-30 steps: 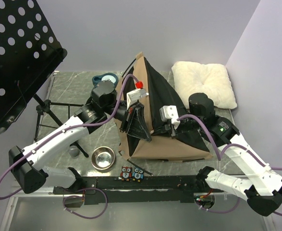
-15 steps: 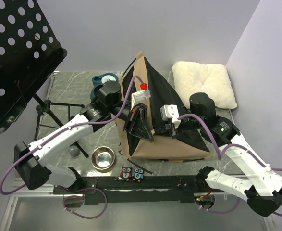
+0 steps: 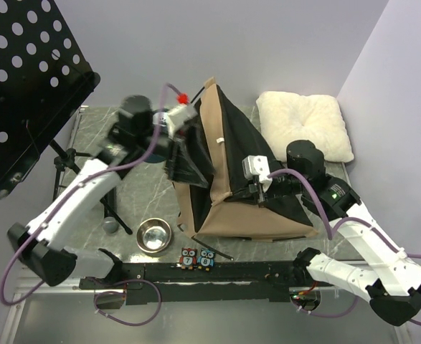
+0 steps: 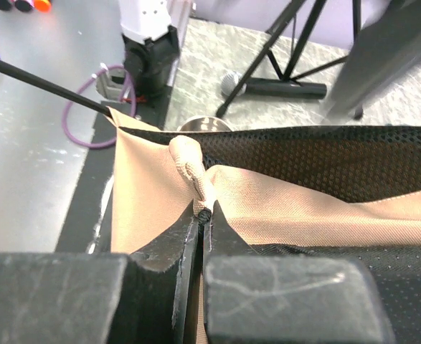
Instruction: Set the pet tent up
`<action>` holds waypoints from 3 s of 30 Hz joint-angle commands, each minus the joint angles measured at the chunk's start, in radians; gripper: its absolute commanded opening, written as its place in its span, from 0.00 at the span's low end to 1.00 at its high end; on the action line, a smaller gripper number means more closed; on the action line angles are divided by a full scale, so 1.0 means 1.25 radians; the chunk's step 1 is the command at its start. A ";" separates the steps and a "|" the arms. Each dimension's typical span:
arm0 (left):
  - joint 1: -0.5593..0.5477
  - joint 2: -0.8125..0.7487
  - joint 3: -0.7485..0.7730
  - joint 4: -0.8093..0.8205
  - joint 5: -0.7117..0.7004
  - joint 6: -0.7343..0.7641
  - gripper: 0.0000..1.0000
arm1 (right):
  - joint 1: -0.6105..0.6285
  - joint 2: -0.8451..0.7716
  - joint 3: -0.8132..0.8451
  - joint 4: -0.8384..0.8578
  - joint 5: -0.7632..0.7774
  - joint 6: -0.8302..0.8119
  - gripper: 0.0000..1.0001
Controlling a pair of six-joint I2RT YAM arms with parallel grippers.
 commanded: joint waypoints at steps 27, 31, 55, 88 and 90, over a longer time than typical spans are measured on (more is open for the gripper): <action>-0.325 -0.162 0.030 0.065 -0.102 -0.071 0.52 | -0.033 0.028 0.019 0.105 -0.028 0.139 0.00; -0.354 -0.170 0.007 0.069 -0.108 -0.071 0.47 | -0.033 0.030 0.021 0.104 -0.024 0.135 0.00; -0.391 -0.113 0.045 0.030 -0.165 -0.033 0.15 | -0.033 0.018 0.011 0.111 -0.027 0.133 0.00; -0.048 -0.186 -0.228 -0.108 -0.131 -0.157 0.01 | -0.033 -0.052 -0.013 0.184 -0.071 0.173 0.00; -0.045 -0.182 -0.230 -0.089 -0.133 -0.170 0.01 | -0.033 -0.052 -0.011 0.176 -0.076 0.166 0.00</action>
